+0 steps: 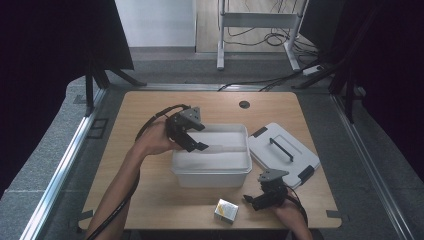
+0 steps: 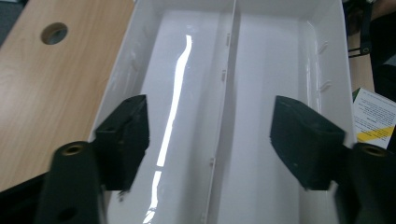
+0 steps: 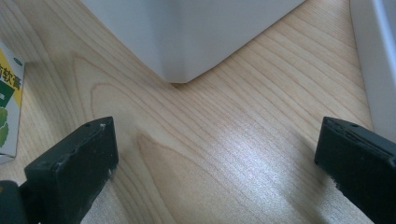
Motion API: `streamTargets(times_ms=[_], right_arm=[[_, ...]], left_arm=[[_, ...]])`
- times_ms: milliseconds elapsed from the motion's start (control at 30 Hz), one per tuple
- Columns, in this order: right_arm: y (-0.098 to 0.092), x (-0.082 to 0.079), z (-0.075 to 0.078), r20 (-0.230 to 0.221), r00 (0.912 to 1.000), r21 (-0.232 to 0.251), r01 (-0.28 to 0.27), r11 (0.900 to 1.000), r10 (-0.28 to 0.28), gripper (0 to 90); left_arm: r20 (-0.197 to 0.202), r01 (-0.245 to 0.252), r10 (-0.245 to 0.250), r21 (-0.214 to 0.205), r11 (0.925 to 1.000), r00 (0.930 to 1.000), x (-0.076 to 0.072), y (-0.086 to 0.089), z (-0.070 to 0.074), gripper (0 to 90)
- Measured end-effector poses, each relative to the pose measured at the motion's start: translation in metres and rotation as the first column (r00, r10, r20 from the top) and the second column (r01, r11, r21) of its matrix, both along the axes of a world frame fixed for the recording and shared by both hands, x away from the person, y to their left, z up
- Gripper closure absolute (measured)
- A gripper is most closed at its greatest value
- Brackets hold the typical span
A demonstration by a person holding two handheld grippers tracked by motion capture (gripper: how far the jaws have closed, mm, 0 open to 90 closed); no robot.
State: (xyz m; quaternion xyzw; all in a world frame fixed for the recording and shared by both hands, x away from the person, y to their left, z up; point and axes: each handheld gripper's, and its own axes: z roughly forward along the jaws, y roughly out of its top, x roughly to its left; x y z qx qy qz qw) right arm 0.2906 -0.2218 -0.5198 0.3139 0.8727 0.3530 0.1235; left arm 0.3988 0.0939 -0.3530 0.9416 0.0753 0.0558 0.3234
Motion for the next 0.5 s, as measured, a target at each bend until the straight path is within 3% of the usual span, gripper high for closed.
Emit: streamTargets(times_ms=[200, 333, 500], right_arm=[[0.000, 0.000, 0.000, 0.000, 1.0000, -0.001, -0.002, 1.0000, 0.002, 0.0], [0.000, 0.000, 0.000, 0.000, 1.0000, -0.001, -0.002, 1.0000, 0.002, 0.0], [0.000, 0.000, 0.000, 0.000, 1.0000, -0.001, -0.002, 1.0000, 0.002, 0.0]], left_arm=[[-0.027, 0.040, -0.039, 0.035, 0.9986, 0.9989, 0.006, -0.015, -0.016, 53.3], [-0.020, 0.055, -0.054, 0.064, 0.9964, 0.9983, 0.006, -0.023, -0.021, 66.3], [-0.033, 0.086, -0.083, 0.104, 0.9909, 0.9960, 0.005, -0.032, -0.027, 75.8]])
